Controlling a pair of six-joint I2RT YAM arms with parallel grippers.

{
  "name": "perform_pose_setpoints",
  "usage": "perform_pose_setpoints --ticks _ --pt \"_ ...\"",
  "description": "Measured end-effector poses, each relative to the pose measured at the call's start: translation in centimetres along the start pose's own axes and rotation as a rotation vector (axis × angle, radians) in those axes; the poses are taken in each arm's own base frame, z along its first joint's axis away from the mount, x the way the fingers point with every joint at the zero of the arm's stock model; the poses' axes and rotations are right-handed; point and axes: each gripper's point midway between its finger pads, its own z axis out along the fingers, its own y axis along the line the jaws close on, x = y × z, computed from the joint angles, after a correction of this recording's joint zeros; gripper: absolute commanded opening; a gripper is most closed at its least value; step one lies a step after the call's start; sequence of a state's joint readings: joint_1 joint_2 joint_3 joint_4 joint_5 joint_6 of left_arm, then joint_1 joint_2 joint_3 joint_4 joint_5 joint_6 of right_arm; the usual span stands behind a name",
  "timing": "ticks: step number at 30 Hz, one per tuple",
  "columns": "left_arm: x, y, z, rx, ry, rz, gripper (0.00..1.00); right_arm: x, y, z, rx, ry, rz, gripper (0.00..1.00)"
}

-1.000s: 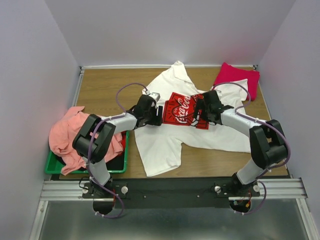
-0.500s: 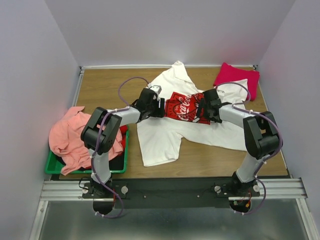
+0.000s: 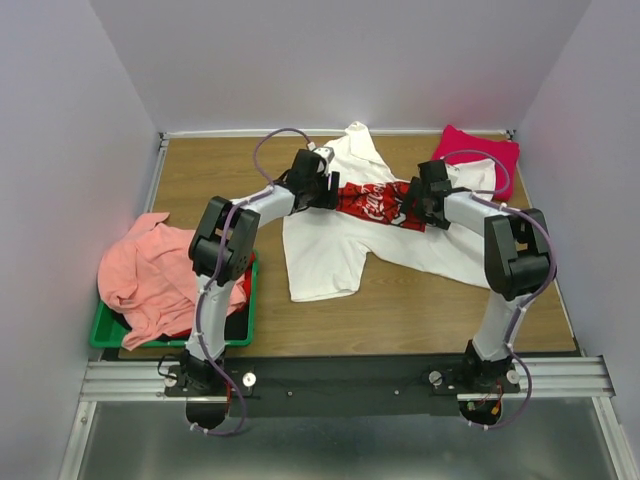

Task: Fold and stack the t-shirts
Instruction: Flatten the tshirt out

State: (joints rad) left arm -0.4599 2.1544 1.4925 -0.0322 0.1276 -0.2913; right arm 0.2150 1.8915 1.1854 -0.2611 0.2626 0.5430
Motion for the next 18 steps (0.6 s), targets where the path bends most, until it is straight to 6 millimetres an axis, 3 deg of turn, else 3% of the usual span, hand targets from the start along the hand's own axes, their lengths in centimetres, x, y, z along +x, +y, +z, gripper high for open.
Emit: perform_pose_setpoints --ticks 6,10,15,16,18 --pt "-2.7 0.4 0.0 -0.036 -0.013 0.019 0.74 -0.5 0.9 0.2 -0.028 0.015 -0.019 1.0" --pt "-4.2 0.9 -3.1 -0.102 -0.058 0.03 0.74 -0.4 1.5 -0.1 -0.059 0.033 -0.028 1.0" --pt "-5.4 -0.2 -12.2 -0.165 -0.183 0.024 0.69 -1.4 2.0 -1.7 -0.098 0.016 -0.031 1.0" --pt "-4.4 -0.3 -14.4 -0.174 -0.2 0.012 0.67 -1.8 2.1 -2.3 -0.106 0.004 -0.029 1.0" --pt "-2.7 -0.4 -17.0 -0.181 -0.215 -0.006 0.65 -2.8 2.2 -3.6 -0.124 -0.027 -0.023 1.0"
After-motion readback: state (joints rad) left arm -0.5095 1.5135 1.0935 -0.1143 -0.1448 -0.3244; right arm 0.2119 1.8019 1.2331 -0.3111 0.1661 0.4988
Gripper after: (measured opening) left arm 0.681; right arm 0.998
